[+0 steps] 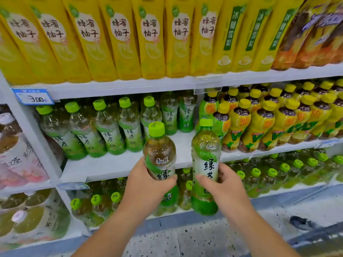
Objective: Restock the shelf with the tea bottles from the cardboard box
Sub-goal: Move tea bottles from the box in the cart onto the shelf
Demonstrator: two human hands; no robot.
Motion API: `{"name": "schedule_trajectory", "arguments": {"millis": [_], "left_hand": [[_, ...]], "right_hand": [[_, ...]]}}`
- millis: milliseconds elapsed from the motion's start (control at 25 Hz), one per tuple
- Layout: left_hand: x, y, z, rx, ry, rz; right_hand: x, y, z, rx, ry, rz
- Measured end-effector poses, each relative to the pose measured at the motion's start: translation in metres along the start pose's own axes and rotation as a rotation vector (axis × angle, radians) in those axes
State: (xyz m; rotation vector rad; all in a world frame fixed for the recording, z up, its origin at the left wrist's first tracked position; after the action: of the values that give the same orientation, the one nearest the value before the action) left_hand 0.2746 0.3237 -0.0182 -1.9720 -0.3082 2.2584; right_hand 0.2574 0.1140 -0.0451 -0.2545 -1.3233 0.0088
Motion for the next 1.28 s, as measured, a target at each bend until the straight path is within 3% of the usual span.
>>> {"name": "schedule_trajectory", "arguments": {"millis": [200, 480, 880, 1040, 1280], "left_hand": [[-0.008, 0.018, -0.068, -0.1, 0.11, -0.018], [0.014, 0.043, -0.128, -0.115, 0.185, 0.013], [0.049, 0.051, -0.139, -0.122, 0.27, 0.011], [0.058, 0.048, -0.14, -0.161, 0.378, -0.114], [0.081, 0.046, -0.133, -0.318, 0.477, -0.046]], "right_hand": [[0.01, 0.002, -0.073, -0.036, -0.117, -0.003], [-0.003, 0.031, -0.13, -0.119, -0.248, -0.027], [-0.028, 0.042, -0.14, -0.291, -0.341, -0.198], [-0.035, 0.039, -0.14, -0.341, -0.418, -0.166], [-0.027, 0.044, -0.159, -0.347, -0.556, -0.042]]}}
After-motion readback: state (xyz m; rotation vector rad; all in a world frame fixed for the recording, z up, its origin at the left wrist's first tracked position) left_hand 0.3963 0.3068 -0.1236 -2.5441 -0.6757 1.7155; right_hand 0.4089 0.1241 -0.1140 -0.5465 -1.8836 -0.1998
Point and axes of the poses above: each hand's wrist, its own z-axis away from the middle knuckle, its own y-axis out of the palm, x = y × z, the point moved 8 cm from there along -z, towards the middle knuckle, and after that the axes turned 3 degrees about z, right-handed, at the moved point
